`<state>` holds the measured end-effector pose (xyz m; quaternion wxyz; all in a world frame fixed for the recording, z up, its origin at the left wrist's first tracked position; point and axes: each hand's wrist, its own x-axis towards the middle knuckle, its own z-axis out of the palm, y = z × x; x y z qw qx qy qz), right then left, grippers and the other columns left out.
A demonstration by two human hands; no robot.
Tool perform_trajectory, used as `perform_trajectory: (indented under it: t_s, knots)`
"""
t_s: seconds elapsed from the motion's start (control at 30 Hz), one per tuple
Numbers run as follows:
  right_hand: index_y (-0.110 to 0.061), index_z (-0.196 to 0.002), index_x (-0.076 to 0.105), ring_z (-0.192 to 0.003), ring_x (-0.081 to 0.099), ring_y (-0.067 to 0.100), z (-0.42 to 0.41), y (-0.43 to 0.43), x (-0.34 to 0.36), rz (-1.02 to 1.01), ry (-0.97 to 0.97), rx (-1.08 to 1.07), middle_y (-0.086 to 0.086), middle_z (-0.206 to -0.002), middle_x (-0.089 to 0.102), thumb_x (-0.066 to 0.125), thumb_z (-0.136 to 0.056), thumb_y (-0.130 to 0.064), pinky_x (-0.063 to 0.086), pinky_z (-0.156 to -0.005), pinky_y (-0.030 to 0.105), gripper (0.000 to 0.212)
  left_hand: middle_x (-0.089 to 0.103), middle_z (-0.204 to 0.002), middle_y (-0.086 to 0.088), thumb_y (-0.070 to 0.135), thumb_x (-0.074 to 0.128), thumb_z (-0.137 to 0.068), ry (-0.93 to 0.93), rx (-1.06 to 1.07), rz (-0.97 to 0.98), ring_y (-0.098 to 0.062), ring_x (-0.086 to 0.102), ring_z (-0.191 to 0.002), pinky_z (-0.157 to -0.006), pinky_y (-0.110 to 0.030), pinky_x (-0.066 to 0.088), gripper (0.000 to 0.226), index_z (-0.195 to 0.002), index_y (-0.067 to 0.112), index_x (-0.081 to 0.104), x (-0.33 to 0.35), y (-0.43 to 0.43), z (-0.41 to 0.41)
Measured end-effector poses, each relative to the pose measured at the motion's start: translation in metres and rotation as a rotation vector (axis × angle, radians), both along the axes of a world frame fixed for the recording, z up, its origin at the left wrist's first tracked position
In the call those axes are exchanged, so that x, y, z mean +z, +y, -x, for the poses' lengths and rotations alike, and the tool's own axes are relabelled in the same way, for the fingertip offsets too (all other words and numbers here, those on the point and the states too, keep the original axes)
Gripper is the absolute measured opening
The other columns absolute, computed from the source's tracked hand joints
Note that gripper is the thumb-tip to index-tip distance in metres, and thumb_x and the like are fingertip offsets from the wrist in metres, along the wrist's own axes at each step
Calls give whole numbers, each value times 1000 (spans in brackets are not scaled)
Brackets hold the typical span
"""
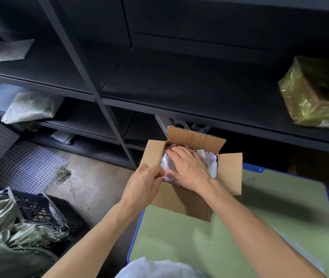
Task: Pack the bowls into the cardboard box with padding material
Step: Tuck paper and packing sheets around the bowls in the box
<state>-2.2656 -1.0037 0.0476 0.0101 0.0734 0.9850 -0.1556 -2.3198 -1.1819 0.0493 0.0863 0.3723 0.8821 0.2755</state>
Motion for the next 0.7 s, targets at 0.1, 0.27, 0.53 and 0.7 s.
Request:
perform_trajectory:
  t_s: [0.1,0.27,0.53,0.7]
  knots:
    - [-19,-149,38,-145,29,16,0,-1,0,-25,4,3,-4,-154,39,55,-93,-56,19,-121,37,69,60,-91,8,13,64,-92,122,-36,-49,-13,44,-82,-63,-31,48,9,-98,20,65,2,3,4]
    - [-21,-150,37,-147,27,16,3,-7,4,-7,-32,-37,-4,-156,36,60,-88,-53,18,-122,39,73,61,-120,10,27,53,-100,176,-179,56,-15,49,-101,-84,-29,51,21,-113,22,69,8,25,33]
    - [-23,-149,36,-148,25,12,2,-12,2,35,-39,-132,-7,-157,36,70,-82,-50,20,-122,36,80,43,-104,6,19,64,-91,-38,-32,-39,-16,44,-96,-74,-29,48,1,-90,19,64,1,40,42]
    - [-22,-154,29,-150,19,11,1,-15,4,-14,-70,-104,-8,-162,26,68,-85,-50,12,-121,32,85,42,-92,5,22,59,-95,-109,-68,8,-18,50,-73,-67,-36,50,6,-99,17,63,0,31,49]
